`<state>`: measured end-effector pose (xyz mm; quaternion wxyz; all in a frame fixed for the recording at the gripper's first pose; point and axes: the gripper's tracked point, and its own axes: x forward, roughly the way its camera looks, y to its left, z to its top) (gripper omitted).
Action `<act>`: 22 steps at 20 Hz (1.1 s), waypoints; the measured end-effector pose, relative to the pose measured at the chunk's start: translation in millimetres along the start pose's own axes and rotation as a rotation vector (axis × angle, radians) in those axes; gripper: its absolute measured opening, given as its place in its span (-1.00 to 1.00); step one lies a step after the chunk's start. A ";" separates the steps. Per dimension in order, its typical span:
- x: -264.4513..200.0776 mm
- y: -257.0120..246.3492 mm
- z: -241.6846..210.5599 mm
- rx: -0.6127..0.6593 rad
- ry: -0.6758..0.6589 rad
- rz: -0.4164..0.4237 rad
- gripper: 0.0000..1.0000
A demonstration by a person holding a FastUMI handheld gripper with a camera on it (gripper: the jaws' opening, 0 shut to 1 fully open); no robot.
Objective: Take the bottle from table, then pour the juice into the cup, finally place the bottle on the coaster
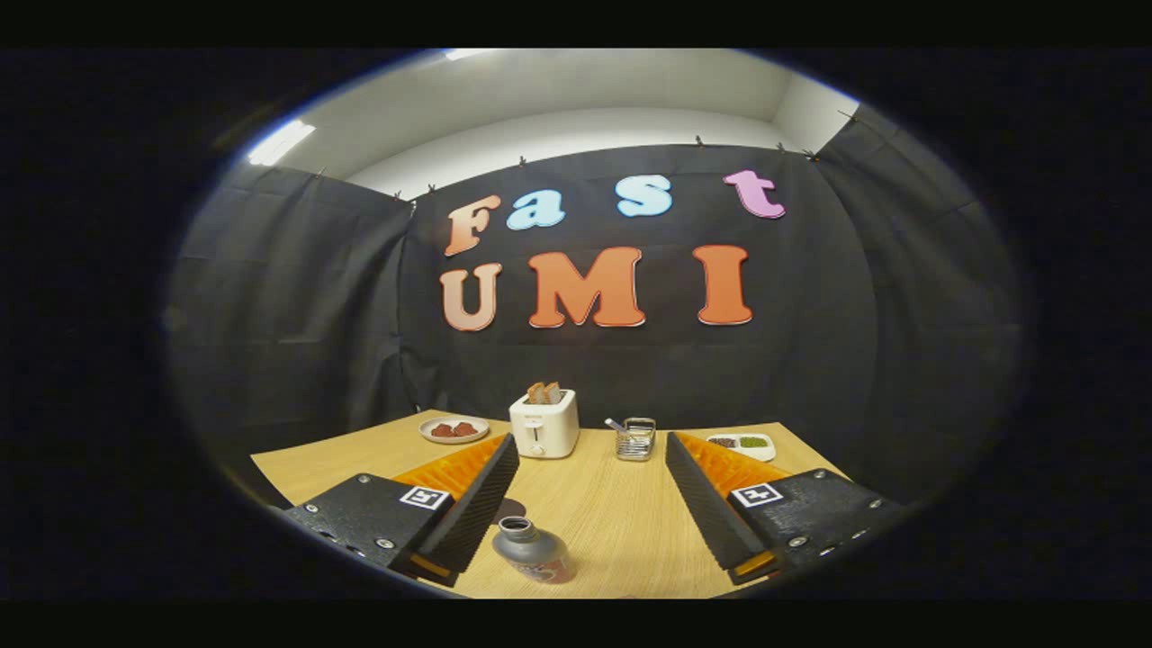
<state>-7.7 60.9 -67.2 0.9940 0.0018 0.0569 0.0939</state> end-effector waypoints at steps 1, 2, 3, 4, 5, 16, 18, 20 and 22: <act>-0.8 3.8 -4.3 -0.007 -0.003 0.010 0.96; -1.3 7.6 -8.8 -0.008 0.000 0.021 0.95; -2.4 12.1 -15.4 -0.005 0.006 0.034 0.95; -1.1 17.2 -21.4 -0.002 0.014 0.048 0.96; -1.5 21.5 -28.7 -0.004 0.023 0.062 0.96; -1.9 49.5 -83.0 -0.009 0.116 0.157 0.96; -0.6 50.7 -95.0 -0.002 0.142 0.156 0.96; 0.4 50.3 -106.3 0.005 0.162 0.153 0.96; 0.8 51.8 -115.7 0.006 0.176 0.153 0.96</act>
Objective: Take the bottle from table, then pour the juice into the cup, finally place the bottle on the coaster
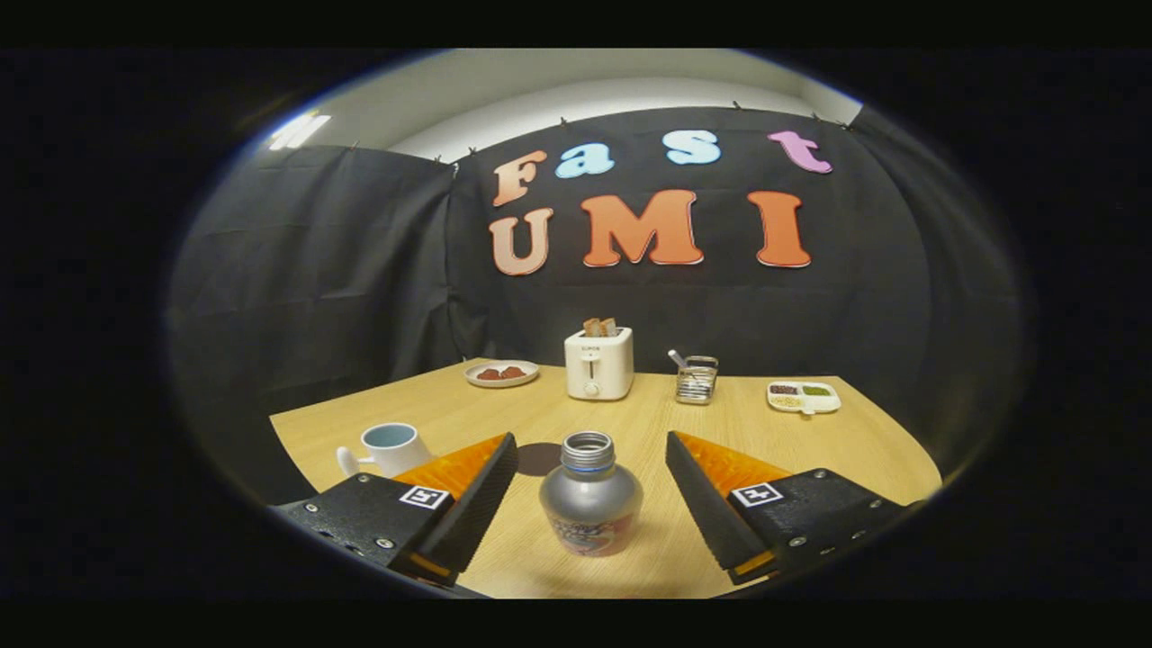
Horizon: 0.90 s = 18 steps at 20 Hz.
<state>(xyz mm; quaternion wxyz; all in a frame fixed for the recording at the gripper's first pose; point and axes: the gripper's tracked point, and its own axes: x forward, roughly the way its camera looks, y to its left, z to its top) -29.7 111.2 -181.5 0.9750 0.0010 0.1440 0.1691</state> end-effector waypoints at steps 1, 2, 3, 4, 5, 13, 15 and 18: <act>0.9 0.0 -4.7 0.001 0.006 -0.002 0.96; 1.3 -0.7 -9.9 0.003 0.014 -0.003 0.96; 2.1 -0.9 -16.4 0.006 0.025 -0.005 0.96; 4.1 -1.7 -22.8 0.009 0.038 -0.008 0.96; 6.5 -2.2 -28.9 0.012 0.051 -0.011 0.96; 14.7 0.3 -72.7 -0.008 0.135 -0.013 0.94; 14.7 2.7 -82.7 -0.014 0.156 -0.018 0.85; 17.1 2.0 -92.2 -0.012 0.178 -0.033 0.78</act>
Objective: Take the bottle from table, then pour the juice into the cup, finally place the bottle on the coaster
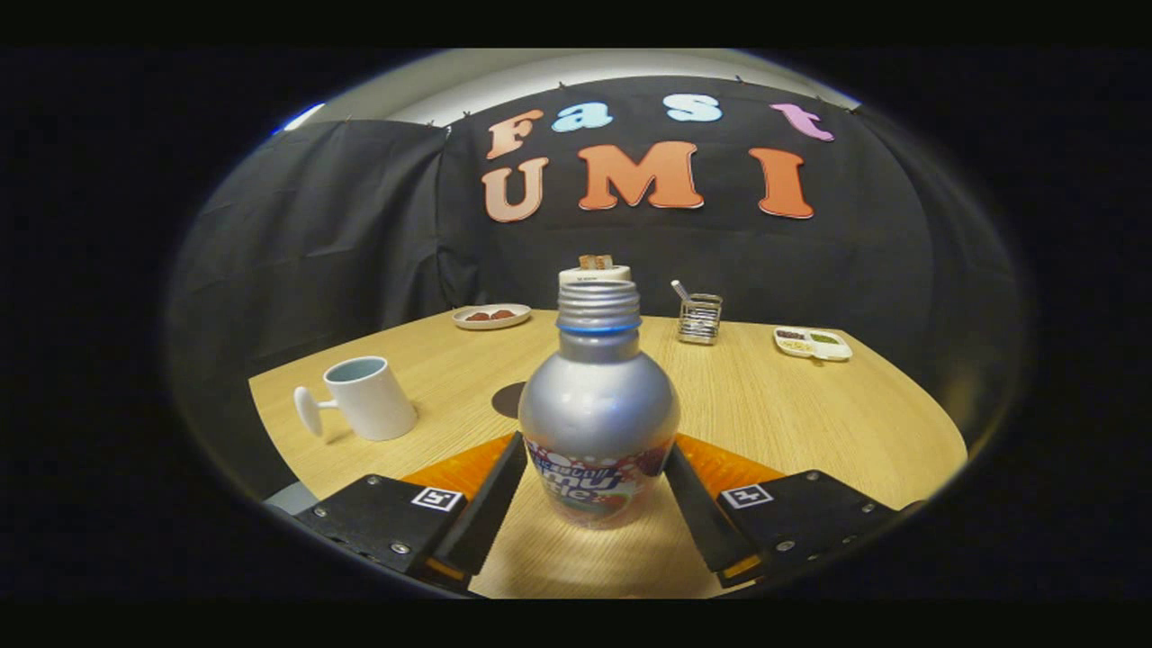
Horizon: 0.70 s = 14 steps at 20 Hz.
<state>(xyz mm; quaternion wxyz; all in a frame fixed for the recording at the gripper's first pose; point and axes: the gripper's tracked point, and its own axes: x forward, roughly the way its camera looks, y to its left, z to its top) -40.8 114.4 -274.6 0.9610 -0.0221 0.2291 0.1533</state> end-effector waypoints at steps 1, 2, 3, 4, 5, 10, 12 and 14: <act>-0.2 -0.8 -5.9 0.002 0.013 -0.006 0.78; 0.8 -3.0 -5.4 0.000 0.013 -0.020 0.78; -2.0 -4.6 -3.4 0.001 0.008 -0.024 0.67; -1.3 -4.5 -4.2 0.001 0.016 -0.024 0.60; 0.7 -4.5 -4.4 -0.001 0.019 -0.029 0.59; -3.3 -2.9 12.4 -0.094 -0.006 -0.061 0.55; -1.9 -0.8 20.7 -0.133 -0.014 -0.073 0.55; -1.6 1.2 27.8 -0.186 -0.016 -0.092 0.55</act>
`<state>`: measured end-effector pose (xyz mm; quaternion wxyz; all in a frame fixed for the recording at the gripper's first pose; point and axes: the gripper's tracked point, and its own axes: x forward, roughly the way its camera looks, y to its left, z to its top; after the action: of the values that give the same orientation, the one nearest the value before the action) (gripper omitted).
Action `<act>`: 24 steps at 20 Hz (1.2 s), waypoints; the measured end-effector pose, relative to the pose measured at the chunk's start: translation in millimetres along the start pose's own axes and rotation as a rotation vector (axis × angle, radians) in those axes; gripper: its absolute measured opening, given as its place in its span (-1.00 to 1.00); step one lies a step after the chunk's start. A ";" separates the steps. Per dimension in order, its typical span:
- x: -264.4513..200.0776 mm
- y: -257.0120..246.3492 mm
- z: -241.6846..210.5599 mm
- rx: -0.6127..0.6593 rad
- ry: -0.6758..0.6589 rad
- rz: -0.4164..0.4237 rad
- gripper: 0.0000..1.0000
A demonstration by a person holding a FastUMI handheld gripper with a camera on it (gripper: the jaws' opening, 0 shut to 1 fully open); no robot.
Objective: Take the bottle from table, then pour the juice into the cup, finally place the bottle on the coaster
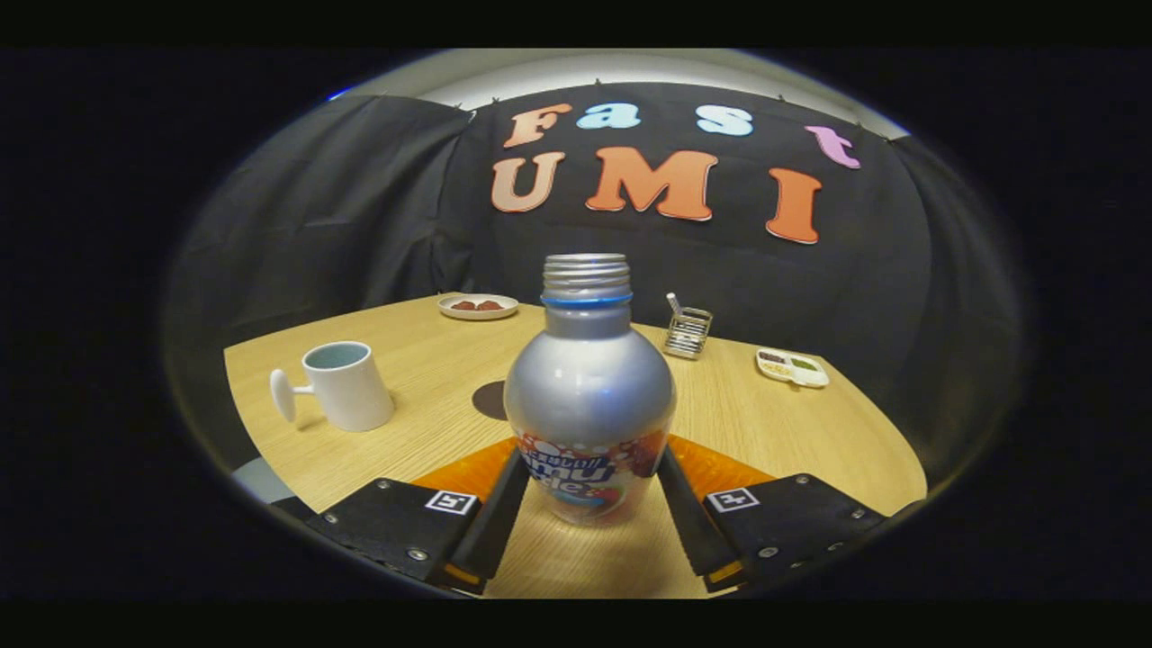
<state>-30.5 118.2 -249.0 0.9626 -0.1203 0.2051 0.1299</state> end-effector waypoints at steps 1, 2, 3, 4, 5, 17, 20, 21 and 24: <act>0.7 -0.3 2.5 -0.036 0.002 -0.019 0.56; 0.8 -2.3 7.1 -0.078 -0.004 -0.044 0.55; 0.2 -1.6 13.5 -0.129 -0.015 -0.066 0.56; 1.0 -2.3 19.0 -0.179 -0.027 -0.088 0.56; 1.9 -2.2 25.1 -0.222 -0.035 -0.107 0.56; 20.2 21.2 68.6 -0.595 -0.074 -0.269 0.56; 28.6 34.0 84.6 -0.699 -0.105 -0.295 0.55; 33.7 40.0 85.9 -0.731 -0.109 -0.297 0.55; 43.8 59.3 82.7 -0.817 -0.094 -0.275 0.54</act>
<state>20.4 206.2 -204.9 0.8524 -0.5118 0.0749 0.0765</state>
